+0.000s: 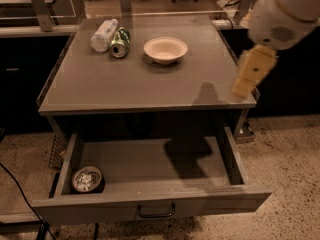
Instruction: Place green can into top drawer
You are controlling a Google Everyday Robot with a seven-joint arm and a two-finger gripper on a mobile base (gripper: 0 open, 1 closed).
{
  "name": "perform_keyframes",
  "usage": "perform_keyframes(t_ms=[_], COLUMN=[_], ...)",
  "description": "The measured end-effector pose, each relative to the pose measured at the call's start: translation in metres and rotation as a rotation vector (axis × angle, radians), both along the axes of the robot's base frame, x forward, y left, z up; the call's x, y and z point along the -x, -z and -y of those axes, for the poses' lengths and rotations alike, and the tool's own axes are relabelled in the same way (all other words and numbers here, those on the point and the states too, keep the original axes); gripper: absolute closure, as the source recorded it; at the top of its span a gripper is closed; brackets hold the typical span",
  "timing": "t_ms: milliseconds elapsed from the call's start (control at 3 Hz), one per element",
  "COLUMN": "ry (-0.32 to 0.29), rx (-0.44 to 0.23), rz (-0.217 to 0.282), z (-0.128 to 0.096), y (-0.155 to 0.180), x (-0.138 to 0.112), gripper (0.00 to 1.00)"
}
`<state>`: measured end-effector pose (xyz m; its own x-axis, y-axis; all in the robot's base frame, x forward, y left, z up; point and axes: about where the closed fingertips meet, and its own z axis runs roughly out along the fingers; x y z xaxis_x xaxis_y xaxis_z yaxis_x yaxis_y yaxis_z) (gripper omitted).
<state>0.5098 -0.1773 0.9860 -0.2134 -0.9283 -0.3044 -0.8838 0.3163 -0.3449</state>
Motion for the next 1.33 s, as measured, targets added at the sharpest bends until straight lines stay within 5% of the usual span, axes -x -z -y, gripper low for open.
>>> perform_keyframes(t_ms=[667,1000,1333], ry=[0.029,0.033,0.043], rx=[-0.032,-0.048,-0.058], rz=[0.097,0.150,0.149], z=[-0.043,-0.047,-0.047], y=[0.013,0.005,0.007], x=[-0.068,-0.079,-0.082], gripper=[0.00,0.00,0.00])
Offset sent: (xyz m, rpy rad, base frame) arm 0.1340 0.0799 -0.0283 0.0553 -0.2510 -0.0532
